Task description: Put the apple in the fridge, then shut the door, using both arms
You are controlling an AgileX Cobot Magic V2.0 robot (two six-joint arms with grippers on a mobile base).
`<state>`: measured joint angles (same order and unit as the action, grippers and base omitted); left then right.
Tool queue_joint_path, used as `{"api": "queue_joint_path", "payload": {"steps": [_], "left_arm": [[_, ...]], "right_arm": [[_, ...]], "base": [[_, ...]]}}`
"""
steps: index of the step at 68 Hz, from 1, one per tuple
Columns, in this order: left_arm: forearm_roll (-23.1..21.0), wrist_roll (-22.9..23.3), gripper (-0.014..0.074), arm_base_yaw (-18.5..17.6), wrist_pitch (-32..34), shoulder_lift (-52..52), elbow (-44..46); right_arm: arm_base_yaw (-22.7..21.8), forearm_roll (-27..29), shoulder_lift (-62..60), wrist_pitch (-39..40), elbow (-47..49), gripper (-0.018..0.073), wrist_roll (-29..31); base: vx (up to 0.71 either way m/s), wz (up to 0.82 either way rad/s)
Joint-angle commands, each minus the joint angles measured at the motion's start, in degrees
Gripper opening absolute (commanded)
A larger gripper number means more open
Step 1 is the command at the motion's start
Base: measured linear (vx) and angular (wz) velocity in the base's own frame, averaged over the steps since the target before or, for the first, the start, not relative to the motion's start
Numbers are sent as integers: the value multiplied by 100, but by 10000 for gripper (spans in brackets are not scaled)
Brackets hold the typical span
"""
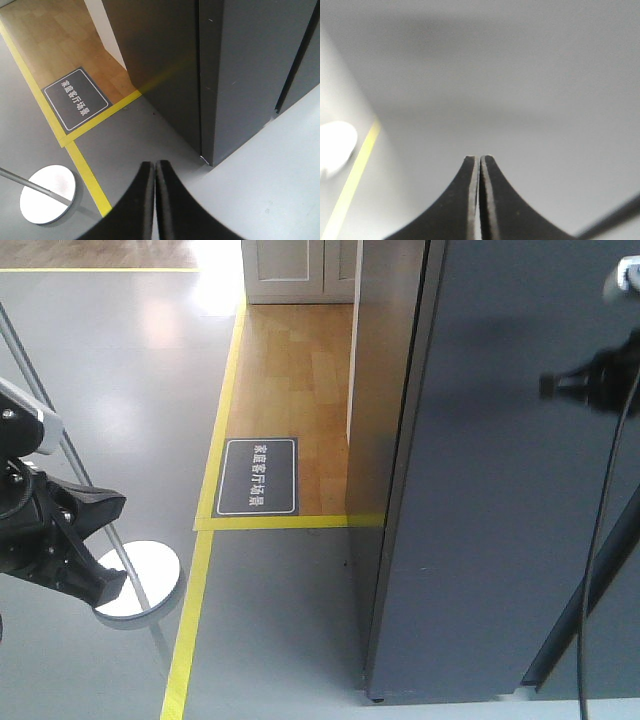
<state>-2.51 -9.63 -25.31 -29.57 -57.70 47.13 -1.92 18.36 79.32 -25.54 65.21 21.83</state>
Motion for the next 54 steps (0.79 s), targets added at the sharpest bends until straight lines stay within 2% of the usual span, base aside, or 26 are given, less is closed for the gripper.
{"api": "queue_joint_path", "payload": {"steps": [1,12,19,27,34,45,54], "left_arm": [[-21,11,-6,10,341,89,136],[-21,11,-6,10,341,89,136],[-21,11,-6,10,341,89,136],[-21,11,-6,10,341,89,136],[-21,11,-6,10,341,89,136],[-21,11,-6,10,341,89,136],[-21,11,-6,10,341,89,136]], "right_arm": [[201,-157,-639,331,-380,-4,-273],[518,-598,-1430,96,-1178,-4,-969],[691,-1236,-1911,-392,-1576,-4,-1605],[977,-2330,-2346,-1253,-1789,-4,-2428],[1309,-2829,-2789,-1728,-1981,-4,-2956],[1734,-2533,-3545,-2062,-2301,-4,-2985],[1800,-2333,-4101,-2202,-2560,-4,-2985]], "base": [[0,0],[0,0],[0,0],[0,0],[0,0],[0,0],[0,0]]}}
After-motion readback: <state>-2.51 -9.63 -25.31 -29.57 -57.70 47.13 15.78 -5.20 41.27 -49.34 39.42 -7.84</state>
